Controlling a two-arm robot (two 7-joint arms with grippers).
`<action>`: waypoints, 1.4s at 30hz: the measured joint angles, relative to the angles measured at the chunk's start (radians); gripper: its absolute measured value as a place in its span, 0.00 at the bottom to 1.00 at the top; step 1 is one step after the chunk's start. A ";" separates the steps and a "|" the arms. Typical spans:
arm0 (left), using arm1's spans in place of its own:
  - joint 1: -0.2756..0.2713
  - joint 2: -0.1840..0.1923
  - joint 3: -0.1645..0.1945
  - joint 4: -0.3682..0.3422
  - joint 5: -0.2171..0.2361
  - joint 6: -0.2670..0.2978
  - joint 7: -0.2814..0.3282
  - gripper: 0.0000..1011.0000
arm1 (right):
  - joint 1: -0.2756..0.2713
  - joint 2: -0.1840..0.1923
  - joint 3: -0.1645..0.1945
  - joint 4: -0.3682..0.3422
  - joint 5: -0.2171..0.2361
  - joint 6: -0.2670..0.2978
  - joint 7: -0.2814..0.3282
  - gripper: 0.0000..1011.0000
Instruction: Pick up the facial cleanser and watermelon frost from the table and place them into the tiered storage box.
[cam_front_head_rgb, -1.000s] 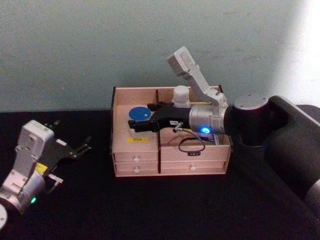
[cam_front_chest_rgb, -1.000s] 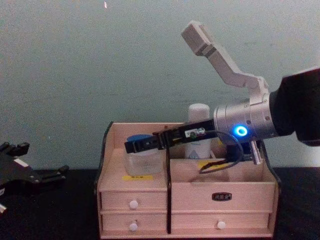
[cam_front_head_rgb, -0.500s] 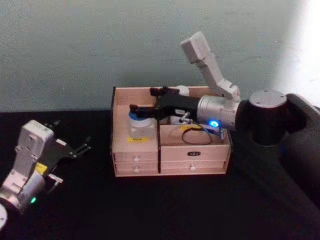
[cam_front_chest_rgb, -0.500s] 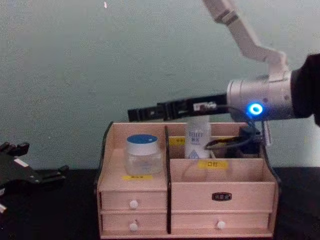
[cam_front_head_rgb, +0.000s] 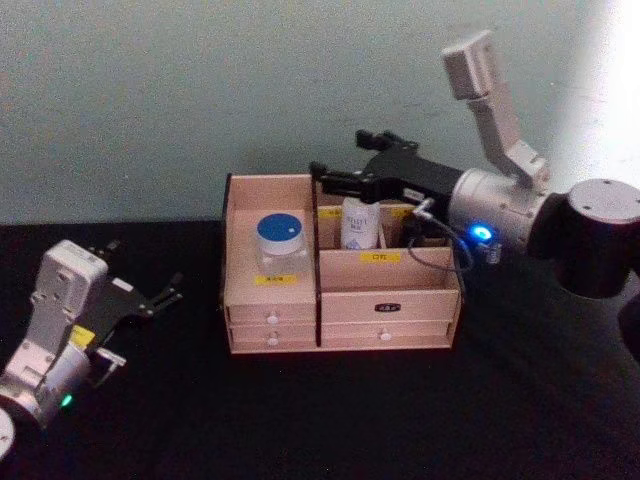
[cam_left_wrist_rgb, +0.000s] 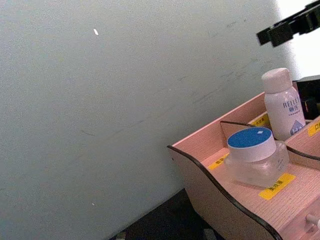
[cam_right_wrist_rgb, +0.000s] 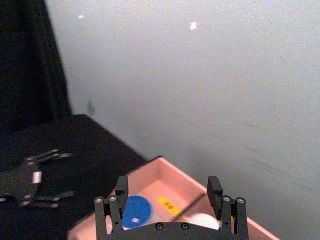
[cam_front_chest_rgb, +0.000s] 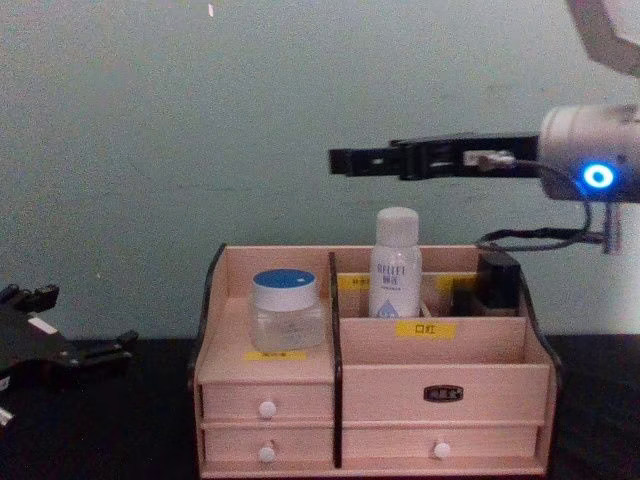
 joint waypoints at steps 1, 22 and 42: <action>0.000 0.000 0.000 0.000 0.000 0.000 0.000 0.99 | -0.012 0.010 0.011 -0.014 0.000 -0.004 -0.019 0.99; 0.000 0.000 0.000 0.000 0.000 0.000 0.000 0.99 | -0.209 0.078 0.196 -0.107 0.000 -0.070 -0.217 0.99; 0.000 0.000 0.000 0.000 0.000 0.000 0.000 0.99 | -0.327 0.007 0.265 -0.051 -0.128 -0.215 -0.393 0.99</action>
